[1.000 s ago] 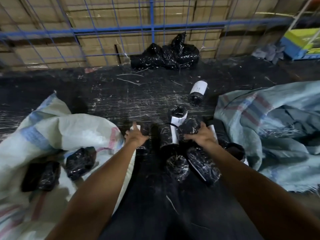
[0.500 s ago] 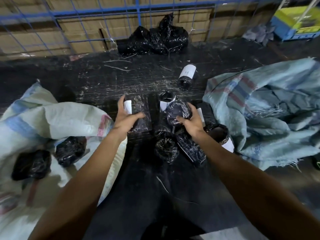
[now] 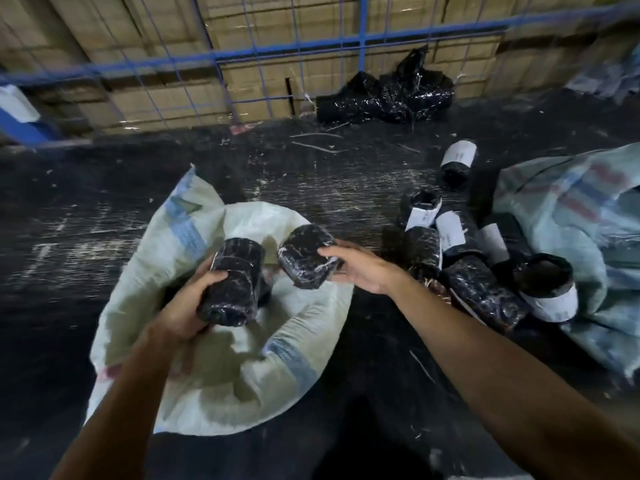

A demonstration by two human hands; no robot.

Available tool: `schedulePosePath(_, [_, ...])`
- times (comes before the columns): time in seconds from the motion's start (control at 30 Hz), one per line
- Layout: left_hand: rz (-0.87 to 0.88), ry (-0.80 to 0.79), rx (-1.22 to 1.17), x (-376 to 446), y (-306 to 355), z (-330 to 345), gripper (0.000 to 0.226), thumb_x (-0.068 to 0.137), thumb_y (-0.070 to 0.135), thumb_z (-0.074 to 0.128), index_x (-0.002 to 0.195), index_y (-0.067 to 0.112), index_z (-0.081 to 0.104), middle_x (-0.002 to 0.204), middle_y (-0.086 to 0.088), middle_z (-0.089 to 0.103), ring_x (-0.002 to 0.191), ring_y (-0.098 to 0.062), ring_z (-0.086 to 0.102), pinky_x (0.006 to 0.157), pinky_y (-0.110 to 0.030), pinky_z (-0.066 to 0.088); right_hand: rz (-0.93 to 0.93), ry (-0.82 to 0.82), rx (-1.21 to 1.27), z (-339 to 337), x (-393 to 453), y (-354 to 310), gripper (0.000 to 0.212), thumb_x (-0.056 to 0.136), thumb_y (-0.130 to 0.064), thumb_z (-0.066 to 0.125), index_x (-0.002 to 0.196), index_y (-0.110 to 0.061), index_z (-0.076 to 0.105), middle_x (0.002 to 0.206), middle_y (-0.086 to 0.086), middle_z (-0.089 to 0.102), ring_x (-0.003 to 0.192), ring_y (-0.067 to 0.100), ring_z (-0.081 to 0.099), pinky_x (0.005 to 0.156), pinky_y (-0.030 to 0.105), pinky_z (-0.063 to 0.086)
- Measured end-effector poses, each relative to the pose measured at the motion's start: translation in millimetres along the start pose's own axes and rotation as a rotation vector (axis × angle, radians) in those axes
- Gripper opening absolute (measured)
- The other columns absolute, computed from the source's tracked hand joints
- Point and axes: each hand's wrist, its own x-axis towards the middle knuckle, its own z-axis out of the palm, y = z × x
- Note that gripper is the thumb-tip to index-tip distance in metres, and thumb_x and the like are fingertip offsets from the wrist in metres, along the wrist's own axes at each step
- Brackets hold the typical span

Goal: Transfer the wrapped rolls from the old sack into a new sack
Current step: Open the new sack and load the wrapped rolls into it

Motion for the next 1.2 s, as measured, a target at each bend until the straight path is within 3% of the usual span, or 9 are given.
schedulePosePath(0.13, [0.012, 0.173, 0.262, -12, -12, -62, 0.046, 0.09, 0.008, 0.063, 0.132, 0.025, 0.057, 0.124, -0.014, 0.066, 0.114, -0.036, 0.062, 0.098, -0.048, 0.049, 0.098, -0.07, -0.1, 64, 38, 19, 0.076, 0.082, -0.032, 0.077, 0.148, -0.023, 0.041, 0.139, -0.002, 0.058, 0.119, 0.02, 0.062, 0.103, 0.039, 0.051])
schedulePosePath(0.23, [0.117, 0.191, 0.487, -17, -27, -96, 0.057, 0.08, 0.012, 0.076, 0.132, 0.018, 0.052, 0.121, -0.011, 0.064, 0.117, -0.031, 0.058, 0.098, -0.042, 0.048, 0.114, -0.013, -0.102, 110, 50, 38, 0.055, 0.09, -0.026, 0.071, 0.14, -0.028, 0.048, 0.141, -0.003, 0.055, 0.117, 0.019, 0.054, 0.106, 0.039, 0.048])
schedulePosePath(0.4, [0.187, 0.019, 1.115, 10, -54, -126, 0.113, 0.065, 0.042, 0.084, 0.156, 0.026, 0.02, 0.151, -0.01, 0.042, 0.14, -0.026, 0.037, 0.116, -0.041, 0.029, 0.119, -0.023, -0.885, 121, 58, 82, 0.059, 0.091, -0.033, 0.068, 0.145, -0.03, 0.043, 0.144, 0.002, 0.048, 0.123, 0.023, 0.052, 0.096, 0.031, 0.046])
schedulePosePath(0.5, [0.165, -0.019, 1.388, 10, -61, -110, 0.111, 0.059, 0.07, 0.064, 0.154, 0.047, 0.01, 0.138, -0.023, 0.043, 0.13, -0.042, 0.04, 0.108, -0.05, 0.036, 0.082, 0.097, -1.006, 104, 55, 97, 0.054, 0.092, -0.04, 0.065, 0.139, -0.018, 0.049, 0.136, 0.01, 0.054, 0.119, 0.026, 0.055, 0.094, 0.032, 0.046])
schedulePosePath(0.67, [0.144, 0.086, 1.629, 20, -62, -86, 0.093, 0.079, 0.055, 0.07, 0.153, 0.048, 0.014, 0.149, -0.013, 0.025, 0.136, -0.037, 0.027, 0.106, -0.059, 0.029, 0.007, 0.168, -1.064, 73, 48, 85, 0.041, 0.097, -0.037, 0.059, 0.131, -0.015, 0.058, 0.136, 0.006, 0.055, 0.119, 0.023, 0.056, 0.096, 0.031, 0.046])
schedulePosePath(0.8, [0.522, 0.354, 1.461, 36, -43, -29, 0.041, 0.082, 0.033, 0.072, 0.121, 0.019, 0.065, 0.126, -0.015, 0.049, 0.121, -0.038, 0.045, 0.098, -0.057, 0.041, -0.215, 0.261, -0.783, 50, 21, 52, 0.024, 0.098, -0.017, 0.06, 0.121, -0.01, 0.065, 0.107, -0.003, 0.069, 0.091, 0.017, 0.071, 0.078, 0.016, 0.053])
schedulePosePath(0.9, [0.686, 0.202, 1.192, 49, -25, 29, 0.016, 0.085, 0.018, 0.067, 0.101, 0.019, 0.069, 0.1, -0.008, 0.058, 0.092, -0.027, 0.061, 0.088, -0.044, 0.052, -0.372, 0.479, -0.704, 11, 2, 41, 0.013, 0.096, -0.015, 0.062, 0.105, -0.015, 0.071, 0.089, -0.014, 0.069, 0.073, 0.011, 0.071, 0.077, 0.031, 0.059])
schedulePosePath(1.1, [0.575, -0.194, 0.975, 67, -46, 168, 0.014, 0.09, 0.007, 0.063, 0.098, 0.015, 0.072, 0.089, -0.001, 0.069, 0.078, -0.013, 0.062, 0.071, -0.014, 0.044, -0.299, 0.969, -0.921, -109, -61, 57, 0.022, 0.09, -0.012, 0.06, 0.109, -0.015, 0.07, 0.108, 0.009, 0.071, 0.103, 0.03, 0.066, 0.092, 0.04, 0.052])
schedulePosePath(1.2, [0.431, -0.31, 0.995, 80, -82, 237, 0.012, 0.089, 0.011, 0.065, 0.097, 0.017, 0.072, 0.085, 0.0, 0.07, 0.081, -0.015, 0.065, 0.071, -0.017, 0.041, -0.08, 1.099, -1.073, -162, -94, 67, 0.042, 0.085, -0.017, 0.063, 0.126, -0.016, 0.06, 0.123, 0.017, 0.055, 0.115, 0.04, 0.051, 0.094, 0.046, 0.047])
